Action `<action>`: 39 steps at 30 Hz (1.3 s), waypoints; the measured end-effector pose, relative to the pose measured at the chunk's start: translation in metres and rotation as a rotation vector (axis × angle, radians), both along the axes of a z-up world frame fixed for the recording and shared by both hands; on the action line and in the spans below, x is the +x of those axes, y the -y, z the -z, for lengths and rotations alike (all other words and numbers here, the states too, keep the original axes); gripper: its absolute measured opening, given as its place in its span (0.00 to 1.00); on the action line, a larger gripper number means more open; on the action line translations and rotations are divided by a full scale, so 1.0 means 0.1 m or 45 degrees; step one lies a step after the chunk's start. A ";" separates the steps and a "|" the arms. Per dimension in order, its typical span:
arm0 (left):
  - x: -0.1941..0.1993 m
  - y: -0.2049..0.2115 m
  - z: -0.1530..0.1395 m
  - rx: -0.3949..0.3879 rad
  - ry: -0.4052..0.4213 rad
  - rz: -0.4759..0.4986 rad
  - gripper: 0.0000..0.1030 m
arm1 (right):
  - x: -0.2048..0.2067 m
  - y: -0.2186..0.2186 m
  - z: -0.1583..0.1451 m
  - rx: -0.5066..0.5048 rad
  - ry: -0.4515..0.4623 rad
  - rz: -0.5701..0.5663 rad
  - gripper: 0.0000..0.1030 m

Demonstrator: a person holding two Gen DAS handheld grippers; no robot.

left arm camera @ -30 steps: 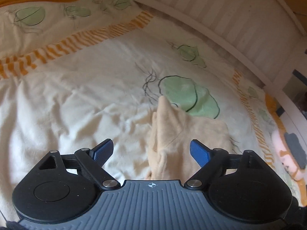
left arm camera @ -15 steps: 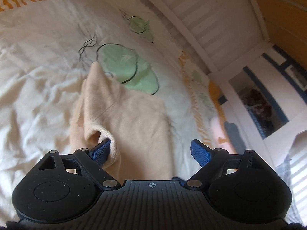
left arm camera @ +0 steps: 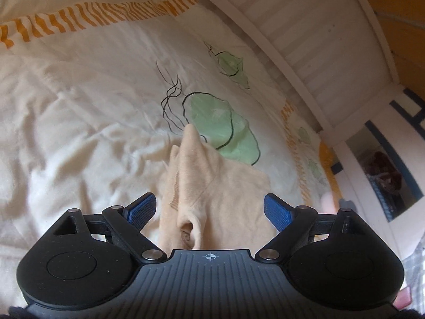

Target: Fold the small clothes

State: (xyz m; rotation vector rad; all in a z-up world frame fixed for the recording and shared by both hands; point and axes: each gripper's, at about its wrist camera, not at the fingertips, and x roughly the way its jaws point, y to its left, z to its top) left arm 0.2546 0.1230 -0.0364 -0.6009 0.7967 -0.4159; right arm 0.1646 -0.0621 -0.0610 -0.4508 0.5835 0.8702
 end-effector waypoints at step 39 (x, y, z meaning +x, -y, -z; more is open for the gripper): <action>0.22 0.57 0.54 0.078 -0.225 0.250 0.28 | 1.45 1.91 0.43 0.976 -0.779 0.746 0.48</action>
